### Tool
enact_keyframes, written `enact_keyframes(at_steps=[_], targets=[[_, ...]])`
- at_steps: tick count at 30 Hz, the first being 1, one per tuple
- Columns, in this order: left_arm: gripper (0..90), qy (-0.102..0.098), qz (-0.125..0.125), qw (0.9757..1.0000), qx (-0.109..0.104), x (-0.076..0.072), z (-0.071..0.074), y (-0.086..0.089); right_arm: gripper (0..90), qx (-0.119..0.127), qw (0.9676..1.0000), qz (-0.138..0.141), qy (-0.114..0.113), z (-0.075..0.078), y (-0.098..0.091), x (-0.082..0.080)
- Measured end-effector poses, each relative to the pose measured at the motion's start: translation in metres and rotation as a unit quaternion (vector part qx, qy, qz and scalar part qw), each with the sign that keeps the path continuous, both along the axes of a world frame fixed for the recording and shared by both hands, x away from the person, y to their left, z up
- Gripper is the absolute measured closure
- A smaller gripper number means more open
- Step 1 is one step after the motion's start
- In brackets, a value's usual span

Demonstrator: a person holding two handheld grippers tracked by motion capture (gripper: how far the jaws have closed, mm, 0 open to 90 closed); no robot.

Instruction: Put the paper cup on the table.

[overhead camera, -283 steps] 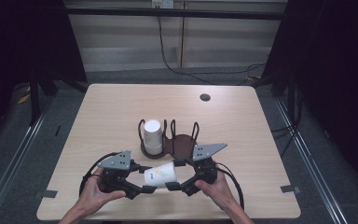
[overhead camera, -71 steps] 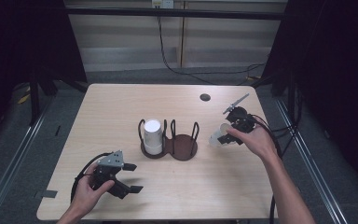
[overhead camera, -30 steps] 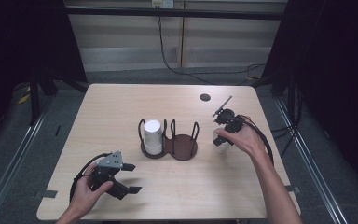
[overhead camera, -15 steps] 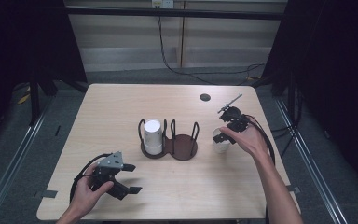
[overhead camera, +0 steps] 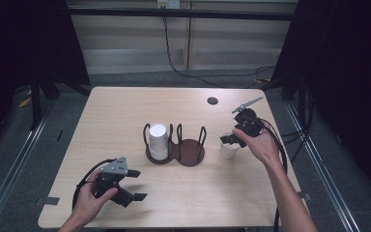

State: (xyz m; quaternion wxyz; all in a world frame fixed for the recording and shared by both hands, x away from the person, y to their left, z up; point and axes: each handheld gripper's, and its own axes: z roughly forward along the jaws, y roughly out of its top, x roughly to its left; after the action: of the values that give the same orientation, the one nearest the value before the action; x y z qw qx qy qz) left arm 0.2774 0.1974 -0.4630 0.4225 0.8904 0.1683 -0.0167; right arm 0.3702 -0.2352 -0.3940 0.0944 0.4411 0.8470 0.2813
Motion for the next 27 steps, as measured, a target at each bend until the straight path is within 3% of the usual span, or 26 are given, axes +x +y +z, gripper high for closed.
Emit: enact_keyframes(at_steps=[9,18,27], targets=[[16.2,0.001,0.006,1.0000,-0.006,0.000,0.000,0.001,17.2,0.056,0.9973,-0.007,-0.048,0.002,0.000,-0.017],[16.2,0.001,0.013,0.9998,-0.013,-0.001,0.000,0.004,17.6,0.085,0.9929,-0.008,-0.083,-0.006,0.006,-0.040],[16.2,0.000,0.015,0.9998,-0.013,-0.004,0.000,0.003,17.5,0.122,0.9849,0.000,-0.123,-0.011,0.016,-0.066]])
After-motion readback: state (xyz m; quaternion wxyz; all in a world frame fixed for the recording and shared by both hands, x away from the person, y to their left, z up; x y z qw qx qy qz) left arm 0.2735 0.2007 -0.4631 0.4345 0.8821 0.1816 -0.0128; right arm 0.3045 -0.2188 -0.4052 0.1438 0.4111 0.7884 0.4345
